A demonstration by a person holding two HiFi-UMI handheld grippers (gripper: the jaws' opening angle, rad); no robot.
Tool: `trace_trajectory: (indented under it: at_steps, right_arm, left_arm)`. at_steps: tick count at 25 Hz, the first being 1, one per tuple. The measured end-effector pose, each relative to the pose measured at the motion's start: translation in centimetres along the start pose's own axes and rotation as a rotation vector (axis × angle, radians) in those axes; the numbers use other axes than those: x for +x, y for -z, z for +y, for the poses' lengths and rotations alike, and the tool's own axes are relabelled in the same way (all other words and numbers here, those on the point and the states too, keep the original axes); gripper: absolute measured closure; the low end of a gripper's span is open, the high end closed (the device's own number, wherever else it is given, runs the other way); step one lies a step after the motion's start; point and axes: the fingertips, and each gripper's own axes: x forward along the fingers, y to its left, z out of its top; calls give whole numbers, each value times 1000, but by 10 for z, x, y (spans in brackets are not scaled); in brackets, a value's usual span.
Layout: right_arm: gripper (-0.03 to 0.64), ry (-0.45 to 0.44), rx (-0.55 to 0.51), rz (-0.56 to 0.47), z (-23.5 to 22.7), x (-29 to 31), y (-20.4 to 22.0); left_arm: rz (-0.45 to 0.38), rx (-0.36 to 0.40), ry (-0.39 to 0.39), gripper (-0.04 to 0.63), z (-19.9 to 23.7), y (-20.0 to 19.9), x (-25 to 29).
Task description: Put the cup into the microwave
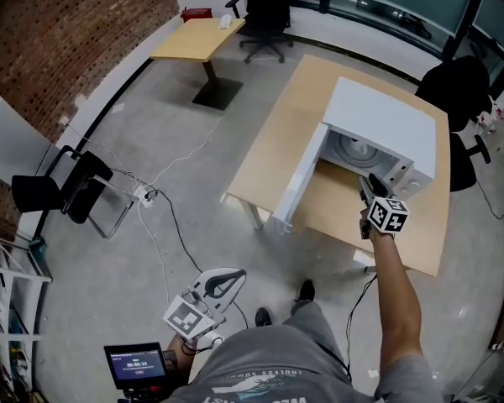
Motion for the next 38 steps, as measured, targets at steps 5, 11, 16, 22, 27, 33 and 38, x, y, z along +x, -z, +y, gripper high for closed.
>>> trace_trajectory:
  at_steps: [5,11,16,22,27,33,38]
  right_arm:
    - [445,-79,-2,-120,72,-90,-38]
    - [446,-129,7,-184,149,-199,-49]
    - [461,-119,-61,-187,195,-274,-40]
    - [509,16,-201,-191,205,-362,-31]
    - [509,114,-212,-224,194,-444,-22]
    - [509,226,-195,-248,176,-546,12]
    - [509,306,-169,-235,148,-654,48]
  left_arm:
    - [-34,21,52,574,-23,-6,-25]
    - [-77,47,112,575,-48,-10,-47]
    - [-108,67,191,574,-74,-5,-51]
    - [-92,63,327,575,-126,7,-30]
    - [-49,86,444,575,-190,19,-20]
    - [1,101,572,575,-275,43,-3]
    - [33,142,714,575,-402,50,14]
